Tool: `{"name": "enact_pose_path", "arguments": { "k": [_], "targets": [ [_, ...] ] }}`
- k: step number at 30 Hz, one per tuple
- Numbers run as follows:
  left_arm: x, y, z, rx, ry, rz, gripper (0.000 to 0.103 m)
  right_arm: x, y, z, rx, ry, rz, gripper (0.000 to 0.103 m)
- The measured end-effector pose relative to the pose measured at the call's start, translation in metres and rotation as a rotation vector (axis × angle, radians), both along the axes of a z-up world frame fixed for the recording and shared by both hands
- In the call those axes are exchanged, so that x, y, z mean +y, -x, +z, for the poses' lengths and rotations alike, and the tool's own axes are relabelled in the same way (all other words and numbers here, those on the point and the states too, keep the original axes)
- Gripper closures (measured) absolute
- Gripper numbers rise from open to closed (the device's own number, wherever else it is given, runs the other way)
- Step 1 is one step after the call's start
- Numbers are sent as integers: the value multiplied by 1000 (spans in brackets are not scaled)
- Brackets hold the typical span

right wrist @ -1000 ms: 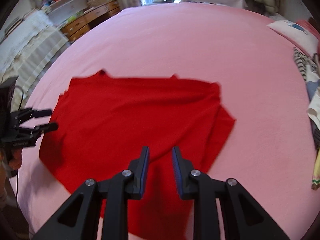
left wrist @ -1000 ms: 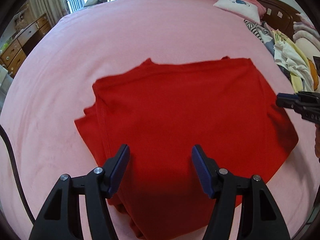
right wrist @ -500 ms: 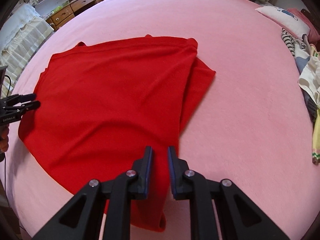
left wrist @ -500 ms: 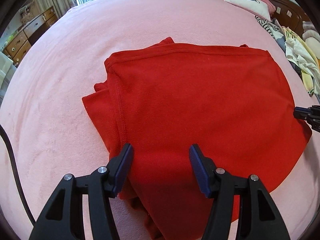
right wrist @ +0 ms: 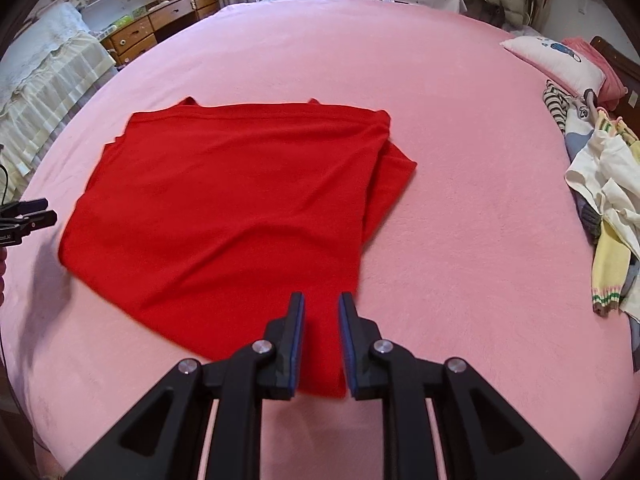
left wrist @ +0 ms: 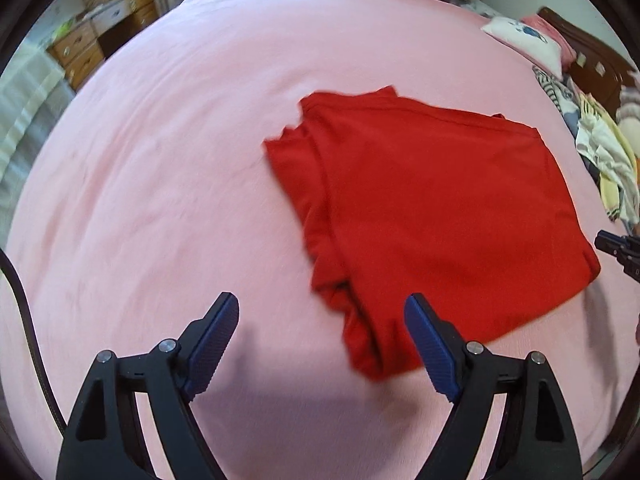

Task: Fold small clothes

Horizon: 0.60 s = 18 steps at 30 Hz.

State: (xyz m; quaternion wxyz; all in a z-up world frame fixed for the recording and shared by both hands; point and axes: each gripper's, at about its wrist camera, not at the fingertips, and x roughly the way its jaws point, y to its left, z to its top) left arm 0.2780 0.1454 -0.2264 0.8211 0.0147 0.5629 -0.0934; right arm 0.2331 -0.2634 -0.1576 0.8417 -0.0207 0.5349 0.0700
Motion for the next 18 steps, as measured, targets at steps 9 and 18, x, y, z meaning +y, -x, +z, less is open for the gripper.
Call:
{"name": "enact_pose_path", "arguments": {
  "k": [9,18],
  "targets": [
    [15,6,-23,64,76,59,19,37,29,19,-48,4,31,86],
    [19,-27,-30,68,73,55,19,108,56,33,-109,19,154,86]
  ]
}}
